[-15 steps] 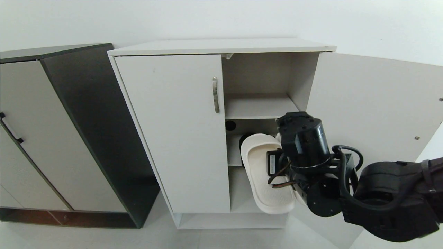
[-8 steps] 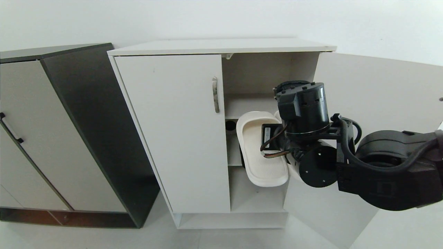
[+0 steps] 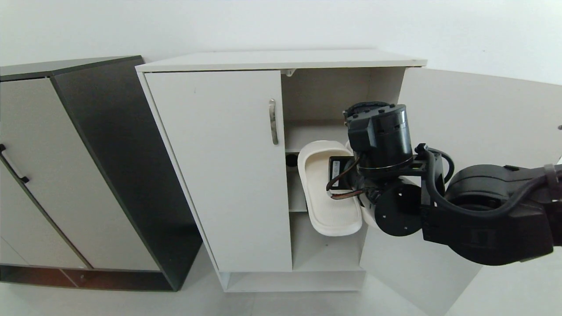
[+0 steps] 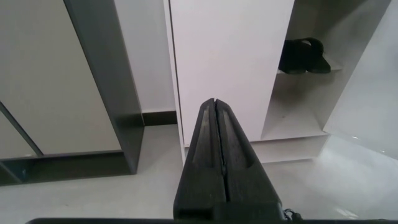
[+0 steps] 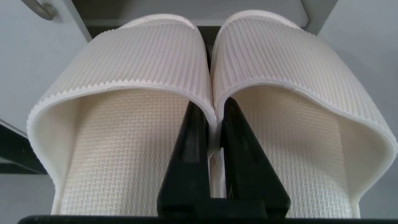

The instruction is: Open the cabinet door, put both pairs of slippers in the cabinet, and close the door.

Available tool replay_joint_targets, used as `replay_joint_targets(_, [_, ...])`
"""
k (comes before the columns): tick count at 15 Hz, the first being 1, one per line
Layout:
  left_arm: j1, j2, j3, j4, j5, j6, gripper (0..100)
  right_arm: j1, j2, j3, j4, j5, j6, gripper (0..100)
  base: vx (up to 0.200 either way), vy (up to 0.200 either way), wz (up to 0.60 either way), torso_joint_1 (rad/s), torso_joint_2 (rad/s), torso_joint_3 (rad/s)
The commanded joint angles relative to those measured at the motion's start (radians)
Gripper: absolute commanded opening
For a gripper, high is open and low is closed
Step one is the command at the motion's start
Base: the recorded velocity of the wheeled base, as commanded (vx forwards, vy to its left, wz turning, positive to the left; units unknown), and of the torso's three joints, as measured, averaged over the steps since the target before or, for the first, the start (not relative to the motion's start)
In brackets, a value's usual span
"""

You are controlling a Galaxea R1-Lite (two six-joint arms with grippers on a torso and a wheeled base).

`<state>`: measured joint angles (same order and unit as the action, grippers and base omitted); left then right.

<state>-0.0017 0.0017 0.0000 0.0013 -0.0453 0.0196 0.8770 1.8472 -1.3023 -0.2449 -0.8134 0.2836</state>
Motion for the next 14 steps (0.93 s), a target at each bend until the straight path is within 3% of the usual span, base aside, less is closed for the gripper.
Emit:
replay_joint_targets(1, [0.000, 0.000, 0.000, 0.000, -0.001, 0.000, 0, 0.000, 0.001, 0.000, -0.001, 0.000, 0.000, 0, 0.200, 0.000, 0.00, -0.007, 0.01, 0.012])
replay_joint_targets(11, [0.000, 0.000, 0.000, 0.000, -0.001, 0.002, 0, -0.009, 0.026, 0.000, -0.007, 0.002, 0.000, 0, 0.200, 0.000, 0.00, 0.002, 0.00, 0.004])
replay_joint_targets(14, [0.000, 0.000, 0.000, 0.000, -0.001, 0.002, 0, -0.016, 0.035, -0.005, -0.007, 0.003, 0.000, 0, 0.000, 0.000, 0.00, 0.000, 0.00, 0.000])
